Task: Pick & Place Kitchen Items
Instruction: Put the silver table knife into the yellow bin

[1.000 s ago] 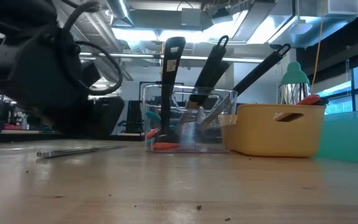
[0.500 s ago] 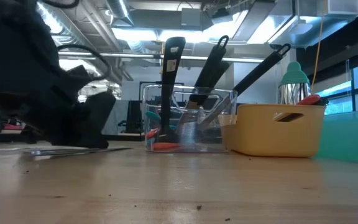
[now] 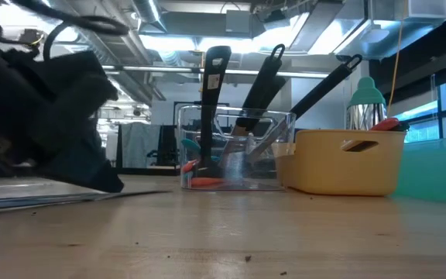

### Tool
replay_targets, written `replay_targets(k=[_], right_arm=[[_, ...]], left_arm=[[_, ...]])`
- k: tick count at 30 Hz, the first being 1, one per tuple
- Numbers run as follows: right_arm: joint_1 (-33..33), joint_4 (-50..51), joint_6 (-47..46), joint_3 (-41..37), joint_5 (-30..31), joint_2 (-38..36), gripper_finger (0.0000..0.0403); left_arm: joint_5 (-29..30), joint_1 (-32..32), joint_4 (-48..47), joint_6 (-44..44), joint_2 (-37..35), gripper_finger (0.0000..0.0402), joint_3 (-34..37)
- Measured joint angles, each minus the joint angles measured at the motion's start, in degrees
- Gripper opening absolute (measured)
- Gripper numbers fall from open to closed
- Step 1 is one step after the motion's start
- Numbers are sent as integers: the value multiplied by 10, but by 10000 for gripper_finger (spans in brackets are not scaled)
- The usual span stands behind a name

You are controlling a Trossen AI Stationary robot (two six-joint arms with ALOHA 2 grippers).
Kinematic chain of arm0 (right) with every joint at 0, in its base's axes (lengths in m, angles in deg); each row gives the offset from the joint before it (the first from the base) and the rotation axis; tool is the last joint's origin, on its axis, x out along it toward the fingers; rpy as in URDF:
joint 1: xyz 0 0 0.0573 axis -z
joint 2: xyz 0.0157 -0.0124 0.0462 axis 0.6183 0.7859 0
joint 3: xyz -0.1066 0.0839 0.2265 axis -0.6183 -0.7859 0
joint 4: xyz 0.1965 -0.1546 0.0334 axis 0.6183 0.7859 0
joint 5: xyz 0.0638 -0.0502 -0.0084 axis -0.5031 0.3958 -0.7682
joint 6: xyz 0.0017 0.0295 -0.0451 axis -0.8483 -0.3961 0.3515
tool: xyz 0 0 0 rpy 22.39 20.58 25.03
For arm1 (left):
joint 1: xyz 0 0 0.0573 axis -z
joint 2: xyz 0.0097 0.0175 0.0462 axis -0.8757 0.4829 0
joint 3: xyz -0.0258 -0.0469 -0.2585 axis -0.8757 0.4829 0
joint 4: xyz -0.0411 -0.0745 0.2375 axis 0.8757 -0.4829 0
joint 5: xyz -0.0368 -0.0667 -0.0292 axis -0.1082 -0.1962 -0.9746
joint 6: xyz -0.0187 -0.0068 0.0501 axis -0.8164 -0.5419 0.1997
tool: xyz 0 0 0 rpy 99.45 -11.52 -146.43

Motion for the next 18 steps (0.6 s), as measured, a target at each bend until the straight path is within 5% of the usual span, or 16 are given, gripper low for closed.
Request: replay_targets(k=[18], right_arm=[[15, -13, -9, 0, 0, 8, 241]], left_arm=[[-52, 9, 68, 239, 0, 2, 0]])
